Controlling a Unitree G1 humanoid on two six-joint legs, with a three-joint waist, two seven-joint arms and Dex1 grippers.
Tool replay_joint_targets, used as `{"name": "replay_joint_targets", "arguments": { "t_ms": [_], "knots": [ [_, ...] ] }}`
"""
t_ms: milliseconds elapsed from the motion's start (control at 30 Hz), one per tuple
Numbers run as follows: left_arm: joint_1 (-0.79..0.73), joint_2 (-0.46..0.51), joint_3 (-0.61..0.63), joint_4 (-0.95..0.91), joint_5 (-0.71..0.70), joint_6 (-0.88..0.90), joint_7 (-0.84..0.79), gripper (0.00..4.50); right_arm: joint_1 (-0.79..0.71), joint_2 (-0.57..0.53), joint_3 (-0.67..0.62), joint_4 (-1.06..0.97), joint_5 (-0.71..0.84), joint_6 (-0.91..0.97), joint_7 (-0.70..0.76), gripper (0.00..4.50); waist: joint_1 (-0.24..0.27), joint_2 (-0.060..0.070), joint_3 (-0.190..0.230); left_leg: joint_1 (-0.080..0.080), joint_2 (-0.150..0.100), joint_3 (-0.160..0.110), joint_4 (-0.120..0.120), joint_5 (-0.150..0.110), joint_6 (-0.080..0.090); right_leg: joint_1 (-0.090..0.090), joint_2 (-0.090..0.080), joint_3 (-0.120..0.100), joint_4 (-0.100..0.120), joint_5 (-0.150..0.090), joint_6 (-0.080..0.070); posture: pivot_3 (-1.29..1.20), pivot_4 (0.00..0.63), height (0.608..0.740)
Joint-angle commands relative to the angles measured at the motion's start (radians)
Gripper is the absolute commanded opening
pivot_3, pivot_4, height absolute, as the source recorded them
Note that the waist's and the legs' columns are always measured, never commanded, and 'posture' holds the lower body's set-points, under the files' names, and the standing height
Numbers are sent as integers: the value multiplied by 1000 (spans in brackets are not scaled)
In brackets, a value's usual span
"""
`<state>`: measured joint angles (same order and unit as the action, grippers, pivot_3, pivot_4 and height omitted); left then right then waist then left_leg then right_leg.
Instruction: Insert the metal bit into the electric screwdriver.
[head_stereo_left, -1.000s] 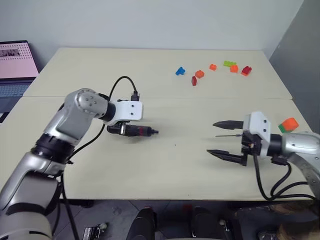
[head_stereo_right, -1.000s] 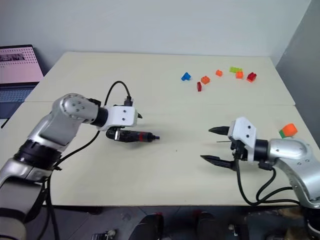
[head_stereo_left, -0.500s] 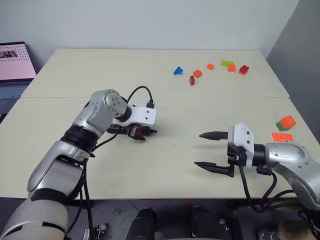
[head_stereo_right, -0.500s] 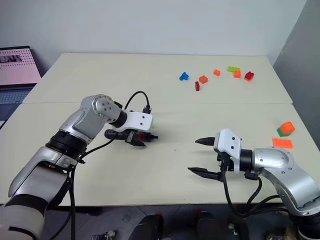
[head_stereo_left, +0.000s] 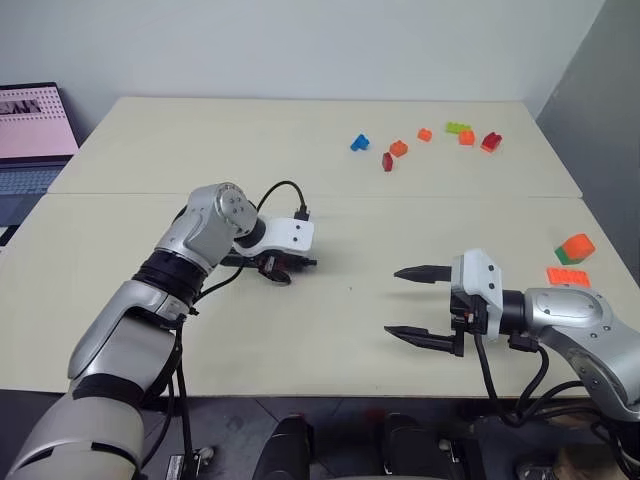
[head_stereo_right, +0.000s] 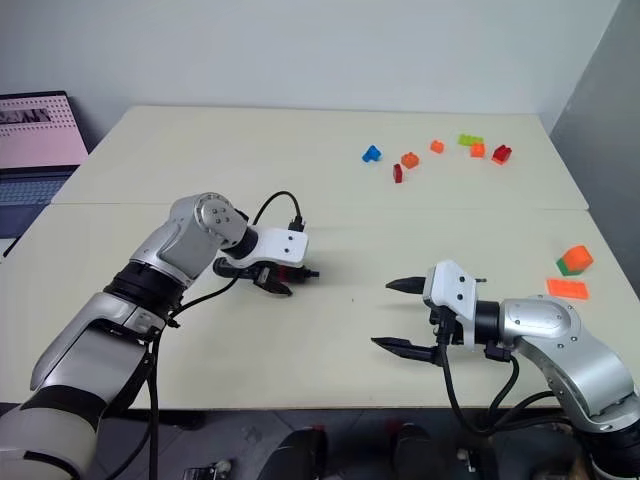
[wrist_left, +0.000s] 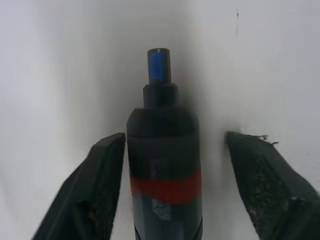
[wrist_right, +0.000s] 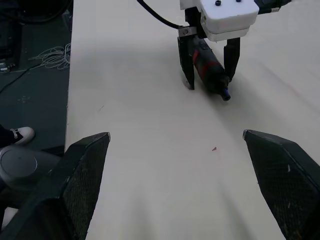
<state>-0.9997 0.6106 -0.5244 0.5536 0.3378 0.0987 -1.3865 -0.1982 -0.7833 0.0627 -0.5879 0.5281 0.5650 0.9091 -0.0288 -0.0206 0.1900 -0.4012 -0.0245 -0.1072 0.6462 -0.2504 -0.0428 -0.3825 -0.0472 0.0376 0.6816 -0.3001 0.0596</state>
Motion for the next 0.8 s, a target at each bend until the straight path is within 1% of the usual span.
{"name": "replay_joint_targets", "arguments": {
  "t_ms": [33,67,133,333,400,467,500,567,633,800],
  "knots": [
    [-12,-19,-2,15,11,-7,5,2194,0,-5,-11,-44,7,2,-5,4500,0,0,0,1,0,0,0,0,0,1,0,0,0,0,0,0,150,740],
    [-12,-20,-3,19,15,-11,7,1950,2,-7,-12,-46,7,2,-5,4500,0,0,0,1,0,0,0,0,0,2,0,0,0,0,0,0,150,740],
    [-9,-22,-3,29,20,-20,8,1673,8,-10,-14,-50,6,5,-5,4500,0,0,0,2,0,0,0,0,0,2,0,0,0,0,0,0,150,740],
    [4,-2,8,27,20,-72,10,1663,23,-17,-28,-63,11,12,-6,4500,-1,0,0,3,0,0,0,0,0,3,0,0,0,0,0,0,150,740],
    [-2,3,39,20,-6,-98,21,1663,22,-18,-48,-63,24,20,-10,4500,-1,0,0,3,0,0,0,0,0,3,0,0,0,0,0,0,150,740],
    [-17,-16,93,13,-53,-84,52,1663,19,-17,-73,-64,43,33,-18,4500,-1,0,0,3,0,0,0,0,0,3,0,0,0,0,0,0,150,740],
    [-28,-35,127,6,-87,-56,69,1663,16,-16,-87,-66,56,43,-23,4500,0,0,0,2,1,-1,0,0,0,2,0,0,0,0,0,0,150,740],
    [-58,-110,236,-30,-188,67,145,1663,10,-15,-132,-68,93,67,-38,4500,5,0,0,1,1,-2,1,0,0,2,-1,-1,0,0,0,0,150,740],
    [-64,-174,317,-88,-253,171,220,1663,4,-18,-169,-68,120,84,-50,4500,12,-1,0,0,1,-3,2,0,0,2,-4,-3,0,0,0,0,150,740],
    [-4,-320,448,-272,-381,368,408,1662,-37,-24,-226,-46,160,110,-76,4500,1,-1,0,-1,-1,-2,3,0,0,2,-6,1,-2,1,2,0,150,740]
  ]
}}
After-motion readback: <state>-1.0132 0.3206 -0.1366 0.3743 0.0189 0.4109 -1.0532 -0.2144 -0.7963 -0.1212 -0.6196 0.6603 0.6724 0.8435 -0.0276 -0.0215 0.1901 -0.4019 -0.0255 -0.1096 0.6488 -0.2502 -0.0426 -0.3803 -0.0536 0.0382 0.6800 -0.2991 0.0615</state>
